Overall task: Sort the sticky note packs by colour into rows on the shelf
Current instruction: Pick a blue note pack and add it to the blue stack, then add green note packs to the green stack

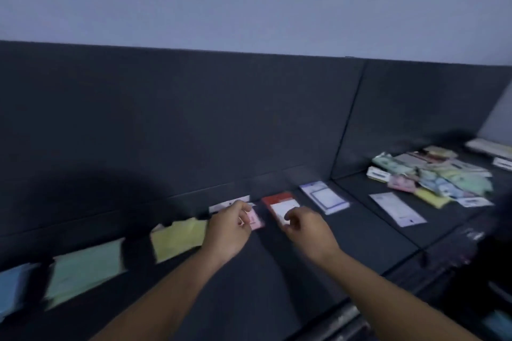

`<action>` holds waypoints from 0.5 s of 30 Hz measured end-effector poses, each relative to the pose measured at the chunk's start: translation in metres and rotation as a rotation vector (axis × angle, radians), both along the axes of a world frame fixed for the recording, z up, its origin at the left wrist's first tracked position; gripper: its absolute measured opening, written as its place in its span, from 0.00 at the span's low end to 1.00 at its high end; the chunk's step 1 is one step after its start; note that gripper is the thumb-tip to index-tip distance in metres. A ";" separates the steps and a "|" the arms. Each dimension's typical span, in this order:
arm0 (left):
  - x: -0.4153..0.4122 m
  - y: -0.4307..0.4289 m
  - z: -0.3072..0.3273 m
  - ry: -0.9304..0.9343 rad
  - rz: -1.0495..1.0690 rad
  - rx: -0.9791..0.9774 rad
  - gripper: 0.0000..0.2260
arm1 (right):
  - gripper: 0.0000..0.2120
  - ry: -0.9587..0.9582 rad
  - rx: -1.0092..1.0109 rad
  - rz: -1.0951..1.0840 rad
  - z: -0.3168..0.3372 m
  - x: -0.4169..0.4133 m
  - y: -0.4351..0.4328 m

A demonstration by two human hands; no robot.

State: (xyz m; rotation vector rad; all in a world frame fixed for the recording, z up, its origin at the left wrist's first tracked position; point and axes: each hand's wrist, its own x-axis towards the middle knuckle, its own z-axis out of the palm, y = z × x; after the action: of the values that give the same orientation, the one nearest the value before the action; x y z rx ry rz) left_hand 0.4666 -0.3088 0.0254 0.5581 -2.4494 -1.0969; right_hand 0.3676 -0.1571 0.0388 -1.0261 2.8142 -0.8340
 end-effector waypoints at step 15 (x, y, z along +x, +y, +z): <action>-0.235 0.243 -0.014 -0.193 -0.456 -0.454 0.15 | 0.07 0.172 0.171 -0.360 -0.012 -0.176 0.314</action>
State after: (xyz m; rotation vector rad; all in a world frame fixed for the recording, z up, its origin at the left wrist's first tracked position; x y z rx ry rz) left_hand 0.2313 -0.0657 0.0118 -0.0453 -2.9565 -0.6066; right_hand 0.1912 0.1571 0.0268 -0.6040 3.2057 -0.5297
